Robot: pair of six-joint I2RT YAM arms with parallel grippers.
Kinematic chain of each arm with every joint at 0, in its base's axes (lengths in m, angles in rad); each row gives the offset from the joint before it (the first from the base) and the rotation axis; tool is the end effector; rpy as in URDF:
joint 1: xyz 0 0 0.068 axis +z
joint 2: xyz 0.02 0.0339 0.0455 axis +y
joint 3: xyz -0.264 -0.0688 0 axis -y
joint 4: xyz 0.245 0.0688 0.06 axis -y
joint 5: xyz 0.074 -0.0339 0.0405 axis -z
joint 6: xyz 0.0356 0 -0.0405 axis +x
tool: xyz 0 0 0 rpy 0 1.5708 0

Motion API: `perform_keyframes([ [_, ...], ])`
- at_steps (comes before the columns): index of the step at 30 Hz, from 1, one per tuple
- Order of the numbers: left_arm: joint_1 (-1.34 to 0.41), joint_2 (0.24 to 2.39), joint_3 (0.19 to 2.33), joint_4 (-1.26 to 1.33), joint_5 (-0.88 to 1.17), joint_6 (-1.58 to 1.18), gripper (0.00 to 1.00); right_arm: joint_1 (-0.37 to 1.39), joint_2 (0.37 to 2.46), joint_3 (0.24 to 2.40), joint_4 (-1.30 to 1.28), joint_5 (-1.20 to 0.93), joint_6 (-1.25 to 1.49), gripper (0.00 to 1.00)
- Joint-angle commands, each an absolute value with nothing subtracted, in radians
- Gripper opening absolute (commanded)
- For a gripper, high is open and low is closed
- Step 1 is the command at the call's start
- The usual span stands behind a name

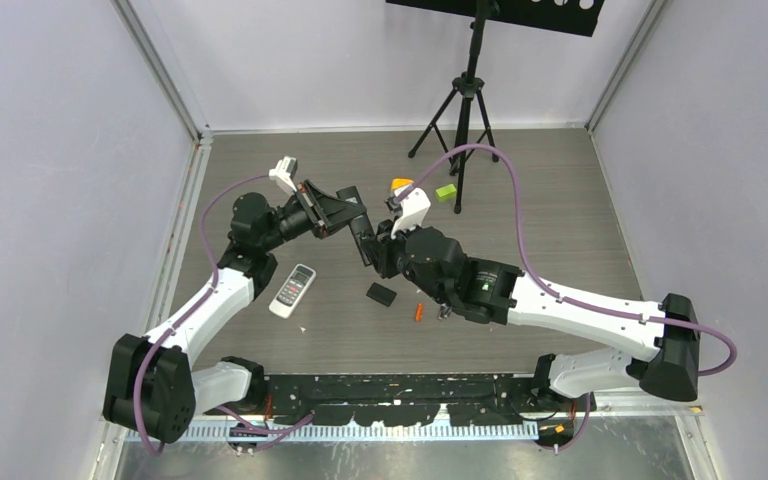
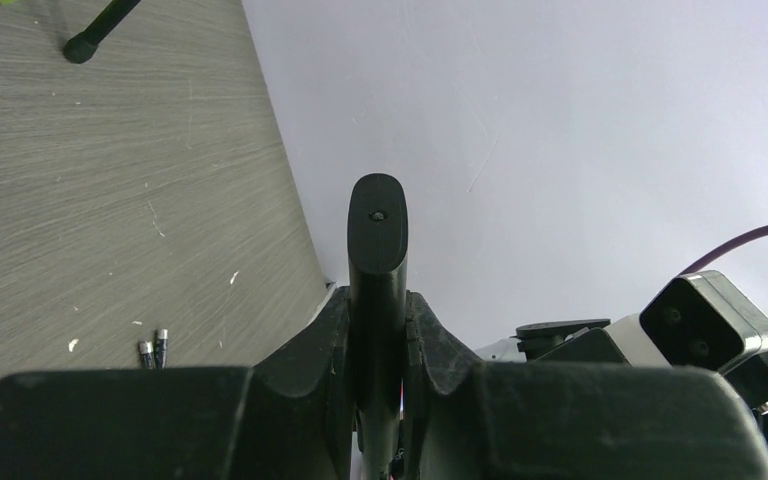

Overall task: Load the batteries into the remote control
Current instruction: Load the battery into the remote control.

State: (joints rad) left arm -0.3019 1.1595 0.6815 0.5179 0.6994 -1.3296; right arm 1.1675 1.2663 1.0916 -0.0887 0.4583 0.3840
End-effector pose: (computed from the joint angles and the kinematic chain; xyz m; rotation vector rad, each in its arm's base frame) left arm 0.2421 -0.0994 0.3001 -0.2794 1.8350 -1.7489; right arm 0.1302 0.2650 0.3543 -0.3966 1.8169 0.6772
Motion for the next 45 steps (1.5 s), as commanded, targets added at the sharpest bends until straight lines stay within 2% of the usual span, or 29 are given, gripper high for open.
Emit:
perform_keyframes([
  [1, -0.304, 1.127, 0.714, 0.572, 0.677, -1.361, 0.0, 1.176, 1.234, 1.071, -0.097, 0.44, 0.409, 0.05],
  [10, -0.305, 1.135, 0.71, 0.597, 0.688, -1.357, 0.0, 1.176, 1.246, 1.099, -0.157, 0.437, 0.435, 0.05],
  [17, -0.305, 1.139, 0.713, 0.606, 0.698, -1.37, 0.0, 1.177, 1.272, 1.113, -0.16, 0.451, 0.433, 0.28],
  [27, -0.305, 1.141, 0.71, 0.607, 0.706, -1.366, 0.0, 1.177, 1.285, 1.15, -0.179, 0.494, 0.432, 0.33],
  [45, -0.304, 1.147, 0.712, 0.609, 0.693, -1.35, 0.0, 1.169, 1.191, 1.178, -0.209, 0.543, 0.522, 0.6],
])
